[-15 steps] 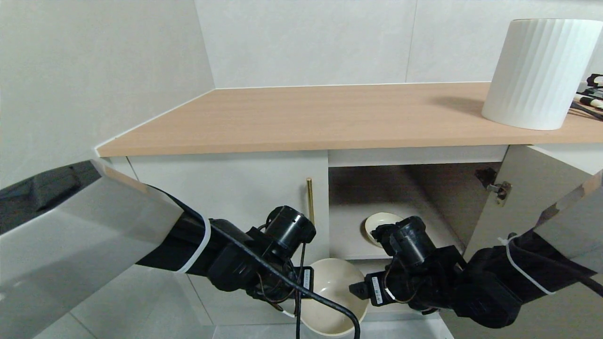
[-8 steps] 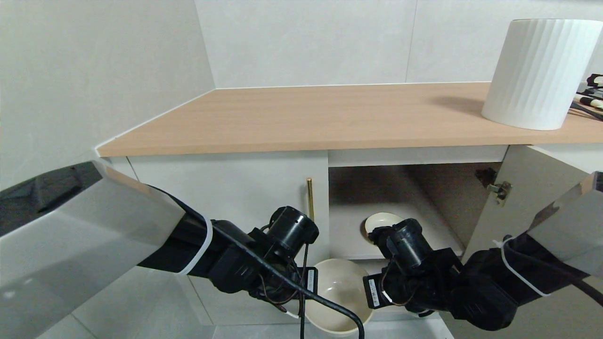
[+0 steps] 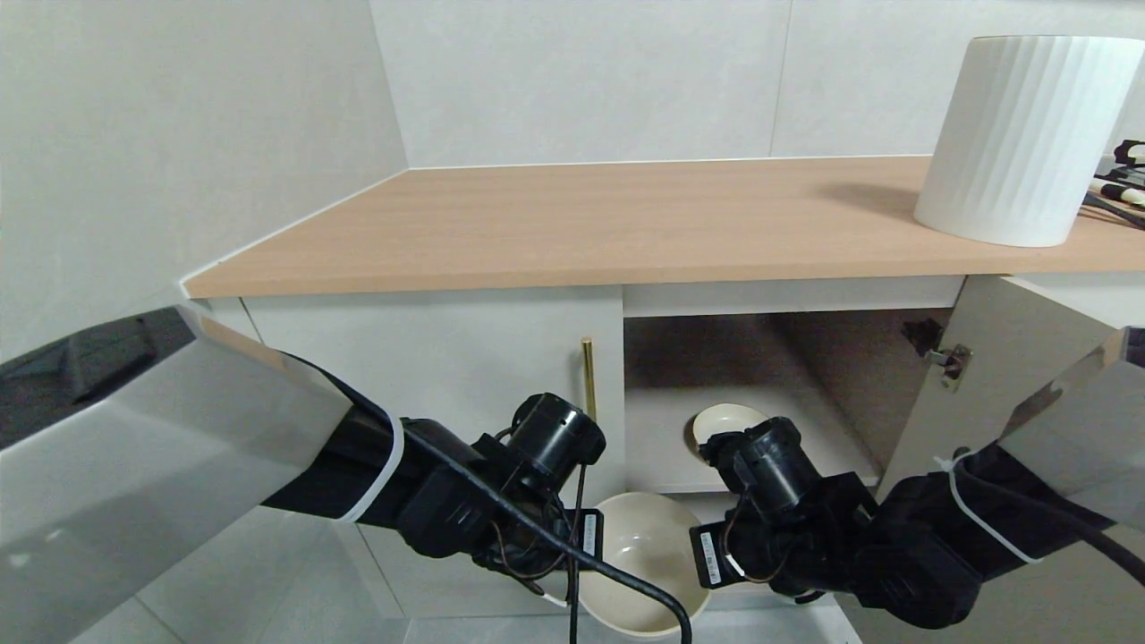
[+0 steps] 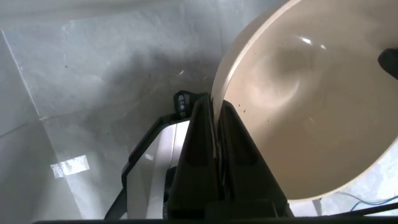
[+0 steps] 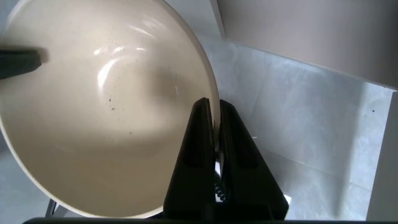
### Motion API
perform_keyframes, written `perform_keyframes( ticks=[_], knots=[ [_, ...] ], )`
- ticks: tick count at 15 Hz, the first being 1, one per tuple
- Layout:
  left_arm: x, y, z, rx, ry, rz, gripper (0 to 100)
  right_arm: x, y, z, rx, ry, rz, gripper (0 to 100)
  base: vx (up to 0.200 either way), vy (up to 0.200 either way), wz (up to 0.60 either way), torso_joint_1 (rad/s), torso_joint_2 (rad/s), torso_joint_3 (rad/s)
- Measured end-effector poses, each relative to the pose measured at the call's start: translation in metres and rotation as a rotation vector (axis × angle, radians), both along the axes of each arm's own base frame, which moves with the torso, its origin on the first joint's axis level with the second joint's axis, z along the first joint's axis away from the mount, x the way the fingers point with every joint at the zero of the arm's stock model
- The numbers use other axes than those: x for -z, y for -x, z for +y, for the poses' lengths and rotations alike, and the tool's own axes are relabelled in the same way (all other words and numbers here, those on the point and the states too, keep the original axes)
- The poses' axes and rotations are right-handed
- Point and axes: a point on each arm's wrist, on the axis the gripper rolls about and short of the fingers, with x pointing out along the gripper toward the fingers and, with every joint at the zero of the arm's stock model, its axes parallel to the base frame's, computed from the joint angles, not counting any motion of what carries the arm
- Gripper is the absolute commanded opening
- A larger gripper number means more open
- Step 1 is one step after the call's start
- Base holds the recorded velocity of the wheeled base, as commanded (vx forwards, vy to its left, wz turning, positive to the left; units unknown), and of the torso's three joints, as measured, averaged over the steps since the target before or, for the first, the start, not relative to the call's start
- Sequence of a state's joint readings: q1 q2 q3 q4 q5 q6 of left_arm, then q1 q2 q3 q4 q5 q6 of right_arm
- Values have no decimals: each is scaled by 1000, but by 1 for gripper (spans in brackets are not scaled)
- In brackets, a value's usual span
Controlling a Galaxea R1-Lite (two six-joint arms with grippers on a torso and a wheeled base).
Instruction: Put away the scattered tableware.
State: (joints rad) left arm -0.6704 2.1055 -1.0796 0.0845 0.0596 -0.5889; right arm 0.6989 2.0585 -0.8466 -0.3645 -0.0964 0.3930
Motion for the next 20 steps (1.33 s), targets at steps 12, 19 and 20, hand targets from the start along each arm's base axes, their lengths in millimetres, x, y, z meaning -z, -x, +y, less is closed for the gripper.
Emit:
perform_keyframes(
  ticks=[12, 19, 20],
  knots=[
    [-1, 0, 0, -3, -2, -1, 100, 19, -14, -14, 85, 141, -28, 0, 0, 0, 0, 0, 0, 0],
    [-3, 0, 1, -4, 0, -8, 100, 8, -62, -50, 324, 66, -70, 0, 0, 0, 0, 0, 0, 0],
    [-3, 0, 0, -3, 0, -8, 100, 3, -69, -52, 370, 26, -80, 0, 0, 0, 0, 0, 0, 0]
  ],
)
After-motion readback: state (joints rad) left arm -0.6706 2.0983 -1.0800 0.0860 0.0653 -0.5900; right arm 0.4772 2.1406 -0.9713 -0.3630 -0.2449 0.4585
